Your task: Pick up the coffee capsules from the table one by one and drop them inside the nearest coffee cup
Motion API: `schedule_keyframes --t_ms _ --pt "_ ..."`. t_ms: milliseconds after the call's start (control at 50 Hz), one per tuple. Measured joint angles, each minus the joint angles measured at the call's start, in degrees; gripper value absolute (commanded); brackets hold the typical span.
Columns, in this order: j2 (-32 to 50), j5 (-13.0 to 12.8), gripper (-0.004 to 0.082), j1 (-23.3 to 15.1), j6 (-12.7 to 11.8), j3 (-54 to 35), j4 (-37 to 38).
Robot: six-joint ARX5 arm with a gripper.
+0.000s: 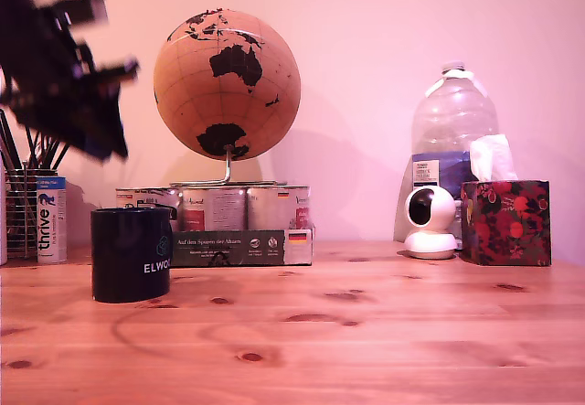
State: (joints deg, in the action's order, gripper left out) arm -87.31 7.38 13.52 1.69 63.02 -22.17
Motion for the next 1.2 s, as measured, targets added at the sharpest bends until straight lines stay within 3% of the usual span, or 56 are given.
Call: schedule_keyframes --t_ms 580,1200 --pt "-12.2 -1.0 0.0198 0.0 1.1 12.0 -9.2" --pt "-12.7 -1.4 0.0198 0.7 1.9 12.3 -9.5"
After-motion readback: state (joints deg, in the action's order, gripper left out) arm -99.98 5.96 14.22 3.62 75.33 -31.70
